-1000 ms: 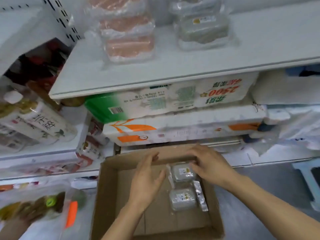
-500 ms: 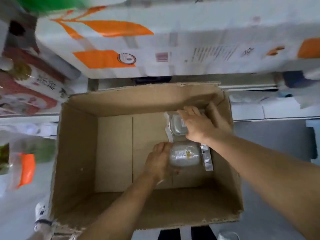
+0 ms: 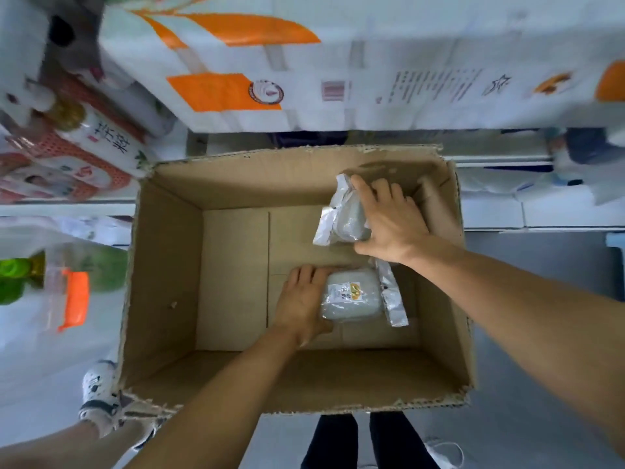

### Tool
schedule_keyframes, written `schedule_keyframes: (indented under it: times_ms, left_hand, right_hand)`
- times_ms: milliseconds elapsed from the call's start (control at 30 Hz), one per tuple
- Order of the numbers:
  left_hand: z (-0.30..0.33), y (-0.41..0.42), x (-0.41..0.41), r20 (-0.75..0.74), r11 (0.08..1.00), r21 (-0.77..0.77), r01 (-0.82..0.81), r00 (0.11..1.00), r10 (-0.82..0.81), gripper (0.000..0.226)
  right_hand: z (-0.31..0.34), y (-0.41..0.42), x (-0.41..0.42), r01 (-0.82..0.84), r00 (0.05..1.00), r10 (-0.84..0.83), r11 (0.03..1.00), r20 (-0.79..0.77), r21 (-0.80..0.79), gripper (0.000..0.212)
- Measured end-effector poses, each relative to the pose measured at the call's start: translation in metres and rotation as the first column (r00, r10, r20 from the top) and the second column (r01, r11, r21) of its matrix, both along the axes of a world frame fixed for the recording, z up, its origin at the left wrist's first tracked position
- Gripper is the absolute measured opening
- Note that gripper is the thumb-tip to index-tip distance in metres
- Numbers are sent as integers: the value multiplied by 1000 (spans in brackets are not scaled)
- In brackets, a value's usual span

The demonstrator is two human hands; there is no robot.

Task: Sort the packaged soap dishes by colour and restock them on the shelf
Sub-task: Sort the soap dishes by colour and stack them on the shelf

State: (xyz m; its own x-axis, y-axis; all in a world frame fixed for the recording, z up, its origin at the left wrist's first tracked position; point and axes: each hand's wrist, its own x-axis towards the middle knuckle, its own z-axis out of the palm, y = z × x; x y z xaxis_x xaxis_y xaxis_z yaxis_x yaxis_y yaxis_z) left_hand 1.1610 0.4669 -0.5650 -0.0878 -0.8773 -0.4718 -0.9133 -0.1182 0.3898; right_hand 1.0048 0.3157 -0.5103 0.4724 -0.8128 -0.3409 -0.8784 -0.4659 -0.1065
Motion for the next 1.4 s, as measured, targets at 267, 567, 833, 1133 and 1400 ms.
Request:
schedule_keyframes:
  times_ms: [267,567,833,1133,1400]
  left_hand:
    - [124,20,44,-63,968,-89,-236,971,231,97]
    - [284,-15,48,-343,797,-373,-475,869,357,100]
    - [375,-37,51,-441,695,-561,-449,873,208,92]
    - [444,-93,31,-415,631,-686,-363,907,70,83]
    - [471,-139,17,-386,574,-712,-405,908,162,87]
  right_hand:
    - [132,21,-4,310,881,-296,951,368,23,126]
    - [294,17,-17,451,351,-600,781,719,432,135]
    - [404,19,-41,350,124,-657,731,744,586,34]
    - [459,-26,-70,239,-204,-685,658,700,714,70]
    - [483,-96,-86,107,-456,-704,564,545,819,24]
